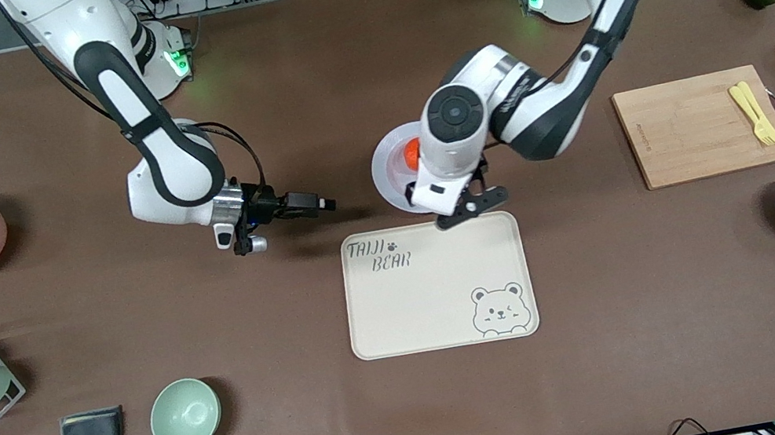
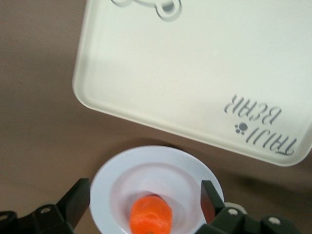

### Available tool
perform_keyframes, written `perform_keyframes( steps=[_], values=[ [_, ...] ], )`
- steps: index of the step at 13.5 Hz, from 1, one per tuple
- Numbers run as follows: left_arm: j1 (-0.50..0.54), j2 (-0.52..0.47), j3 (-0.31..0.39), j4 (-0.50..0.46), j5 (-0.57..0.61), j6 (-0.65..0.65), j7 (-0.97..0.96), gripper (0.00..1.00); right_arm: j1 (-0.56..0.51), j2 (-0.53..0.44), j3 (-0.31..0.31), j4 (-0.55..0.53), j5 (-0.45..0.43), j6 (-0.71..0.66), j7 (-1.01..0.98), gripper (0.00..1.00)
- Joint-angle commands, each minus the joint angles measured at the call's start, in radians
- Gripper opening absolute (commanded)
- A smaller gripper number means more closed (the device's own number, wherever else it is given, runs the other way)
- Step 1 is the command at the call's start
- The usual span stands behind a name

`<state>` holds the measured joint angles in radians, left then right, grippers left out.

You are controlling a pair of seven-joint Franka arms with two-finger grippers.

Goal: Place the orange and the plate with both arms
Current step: 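Release the orange onto the plate while the right gripper nears the plate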

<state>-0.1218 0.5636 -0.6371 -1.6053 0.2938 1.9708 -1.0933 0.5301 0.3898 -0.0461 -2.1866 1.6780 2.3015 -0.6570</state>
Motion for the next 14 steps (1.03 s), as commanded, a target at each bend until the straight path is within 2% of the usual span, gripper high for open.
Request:
perform_keyframes(
  steps=[1,2,6,10,13,14],
  values=[
    [0.065,-0.068,-0.007,-0.004,0.013,-0.061,0.073,1.0,0.065,0.018,-0.009,0.004,0.086,0.028,-0.033,1.0],
    [0.095,-0.092,-0.009,-0.004,0.01,-0.078,0.12,1.0,0.08,0.029,-0.009,0.005,0.115,0.035,-0.065,0.99],
    [0.2,-0.134,-0.013,0.048,-0.03,-0.153,0.294,1.0,0.135,0.081,-0.009,0.014,0.259,0.036,-0.179,0.79],
    [0.279,-0.136,-0.018,0.14,-0.067,-0.288,0.433,1.0,0.16,0.11,-0.009,0.027,0.279,0.038,-0.184,0.7],
    [0.349,-0.198,-0.018,0.147,-0.116,-0.375,0.568,1.0,0.186,0.13,-0.009,0.04,0.311,0.039,-0.188,0.66],
    [0.385,-0.215,-0.018,0.145,-0.126,-0.401,0.607,1.0,0.204,0.138,-0.009,0.041,0.337,0.041,-0.203,0.6]
  ],
)
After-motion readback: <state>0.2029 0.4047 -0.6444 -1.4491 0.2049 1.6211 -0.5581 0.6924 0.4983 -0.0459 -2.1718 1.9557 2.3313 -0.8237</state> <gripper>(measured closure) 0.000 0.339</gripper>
